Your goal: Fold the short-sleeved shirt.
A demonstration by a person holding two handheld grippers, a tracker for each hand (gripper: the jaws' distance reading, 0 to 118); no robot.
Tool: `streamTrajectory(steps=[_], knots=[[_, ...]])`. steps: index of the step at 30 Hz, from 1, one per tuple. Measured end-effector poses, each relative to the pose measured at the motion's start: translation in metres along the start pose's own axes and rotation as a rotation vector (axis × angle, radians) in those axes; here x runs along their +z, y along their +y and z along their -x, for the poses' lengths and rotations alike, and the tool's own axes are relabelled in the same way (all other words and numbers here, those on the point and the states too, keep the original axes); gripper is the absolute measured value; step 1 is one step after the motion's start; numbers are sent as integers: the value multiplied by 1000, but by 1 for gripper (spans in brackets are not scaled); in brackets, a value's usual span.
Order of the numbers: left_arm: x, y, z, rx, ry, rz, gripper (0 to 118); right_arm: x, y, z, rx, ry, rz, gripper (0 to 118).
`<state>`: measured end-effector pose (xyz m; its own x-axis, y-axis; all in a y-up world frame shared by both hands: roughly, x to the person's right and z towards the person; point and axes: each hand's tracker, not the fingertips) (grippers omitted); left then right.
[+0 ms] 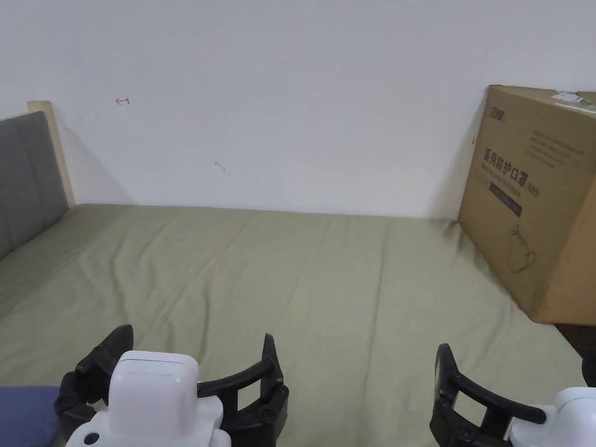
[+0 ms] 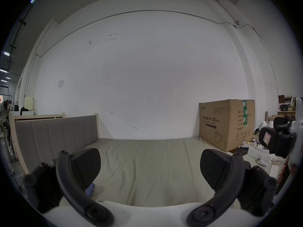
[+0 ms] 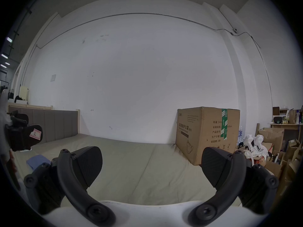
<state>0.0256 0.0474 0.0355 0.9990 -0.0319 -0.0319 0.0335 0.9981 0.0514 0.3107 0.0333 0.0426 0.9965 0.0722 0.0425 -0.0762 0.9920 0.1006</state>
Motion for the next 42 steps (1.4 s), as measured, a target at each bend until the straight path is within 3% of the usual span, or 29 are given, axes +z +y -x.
streamTrajectory(steps=[10,25,37,42], knots=[[-9,2,25,62,-33,-12,118,-4,-3,10,13,23,37,118],[-20,-1,31,-3,6,7,118,-10,-4,23,41,55,63,118],[-31,4,28,-21,80,161,118,-17,-11,33,70,70,129,118],[-29,2,26,-14,42,175,118,-21,-14,37,69,73,155,118]])
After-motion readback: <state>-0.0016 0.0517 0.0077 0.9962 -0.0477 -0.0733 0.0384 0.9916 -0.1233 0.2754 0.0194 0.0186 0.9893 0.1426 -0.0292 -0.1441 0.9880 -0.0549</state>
